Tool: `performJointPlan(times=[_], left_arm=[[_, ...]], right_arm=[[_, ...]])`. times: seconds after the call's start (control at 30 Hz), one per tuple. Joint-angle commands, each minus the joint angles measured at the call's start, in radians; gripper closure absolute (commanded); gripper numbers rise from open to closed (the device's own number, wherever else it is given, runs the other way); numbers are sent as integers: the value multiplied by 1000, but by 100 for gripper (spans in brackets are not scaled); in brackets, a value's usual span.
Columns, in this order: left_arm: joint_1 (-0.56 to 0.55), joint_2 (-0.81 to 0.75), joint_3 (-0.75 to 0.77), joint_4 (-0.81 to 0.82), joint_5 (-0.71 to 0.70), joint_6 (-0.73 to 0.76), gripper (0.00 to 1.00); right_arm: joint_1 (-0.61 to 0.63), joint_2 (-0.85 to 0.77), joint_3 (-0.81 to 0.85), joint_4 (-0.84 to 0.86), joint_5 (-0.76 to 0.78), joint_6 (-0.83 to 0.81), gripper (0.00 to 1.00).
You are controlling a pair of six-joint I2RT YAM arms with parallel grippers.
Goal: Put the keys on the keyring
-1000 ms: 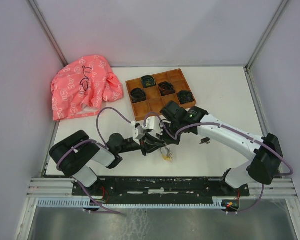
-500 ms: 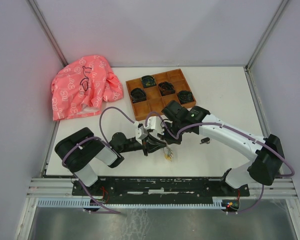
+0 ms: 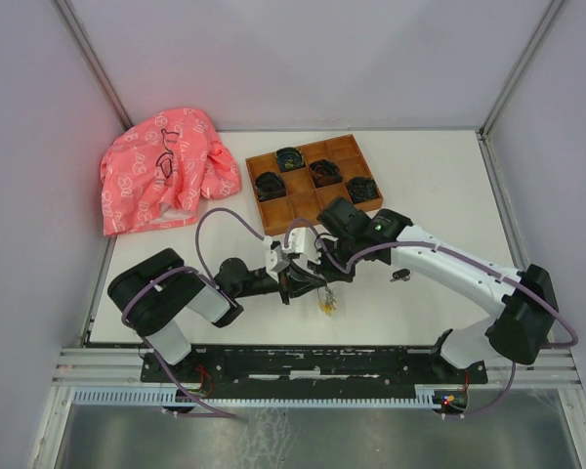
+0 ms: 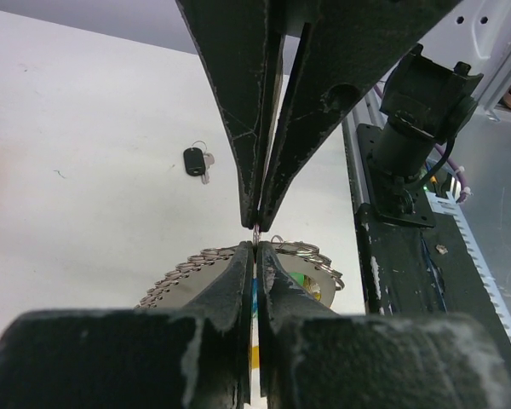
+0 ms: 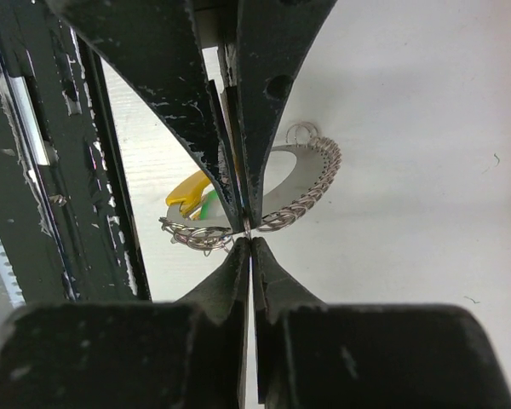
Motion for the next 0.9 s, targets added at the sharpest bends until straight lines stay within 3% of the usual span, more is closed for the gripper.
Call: performJointPlan(times=[0.0, 0.07, 0.17, 0.47, 0.87], left_arm=[[-7, -27, 28, 198, 6, -3, 97], [-7, -34, 23, 198, 0, -1, 97], [-6, -44, 14, 197, -8, 3, 97], [-6, -77, -2, 198, -20, 17, 97], [-6, -86, -6, 198, -23, 15, 97]], right_arm=[[-11, -68, -47, 116, -17, 44, 88], [-32, -123, -97, 173, -35, 76, 81], [-71, -204, -184, 274, -49, 131, 77], [-138, -377, -404, 517, -105, 225, 79], [-141, -403, -460, 579, -204, 240, 79]])
